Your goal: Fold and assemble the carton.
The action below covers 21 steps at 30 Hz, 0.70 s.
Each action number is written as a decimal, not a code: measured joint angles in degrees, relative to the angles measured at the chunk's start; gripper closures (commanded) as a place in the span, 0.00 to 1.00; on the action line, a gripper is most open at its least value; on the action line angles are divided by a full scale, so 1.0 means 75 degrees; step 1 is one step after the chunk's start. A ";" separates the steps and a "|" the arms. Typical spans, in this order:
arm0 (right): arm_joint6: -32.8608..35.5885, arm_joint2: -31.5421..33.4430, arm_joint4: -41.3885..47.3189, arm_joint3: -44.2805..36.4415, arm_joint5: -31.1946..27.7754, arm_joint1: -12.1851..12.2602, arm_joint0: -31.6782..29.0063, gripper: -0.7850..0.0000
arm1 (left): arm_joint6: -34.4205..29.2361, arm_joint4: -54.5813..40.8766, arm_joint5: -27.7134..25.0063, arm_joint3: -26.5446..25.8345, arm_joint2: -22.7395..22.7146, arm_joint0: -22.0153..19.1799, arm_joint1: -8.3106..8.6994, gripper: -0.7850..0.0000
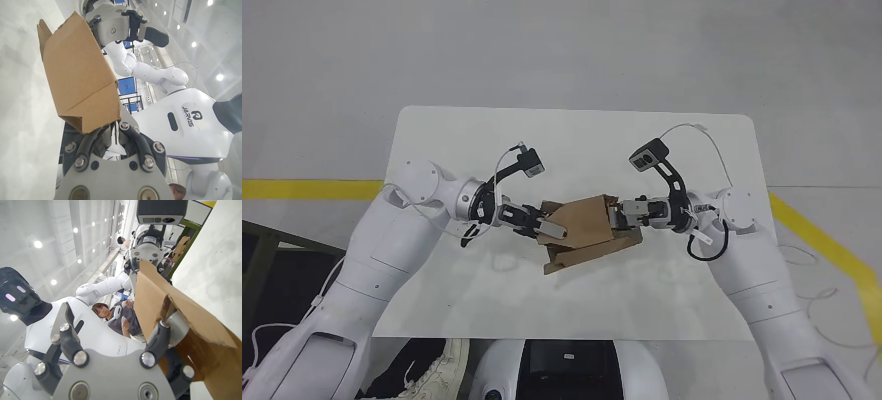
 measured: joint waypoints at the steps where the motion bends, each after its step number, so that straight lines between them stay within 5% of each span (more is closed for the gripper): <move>1: 0.0005 -0.0009 0.0014 0.0003 0.0004 0.0000 0.0003 0.27 | 0.0000 -0.0004 0.0000 0.0005 0.0006 0.0003 0.0004 1.00; 7: 0.0017 -0.0034 0.0050 0.0008 0.0017 0.0008 0.0035 0.45 | 0.0001 -0.0062 -0.0008 0.0037 0.0035 0.0007 0.0029 1.00; 14: 0.0125 -0.0123 -0.0192 0.0045 0.0125 0.0035 0.0145 0.39 | 0.0001 -0.0104 -0.0017 0.0047 0.0071 -0.0031 0.0054 1.00; 21: 0.0097 -0.0249 -0.0467 0.0097 0.0097 0.0049 0.0279 0.54 | 0.0000 -0.0131 -0.0019 0.0002 0.0125 -0.0073 0.0066 1.00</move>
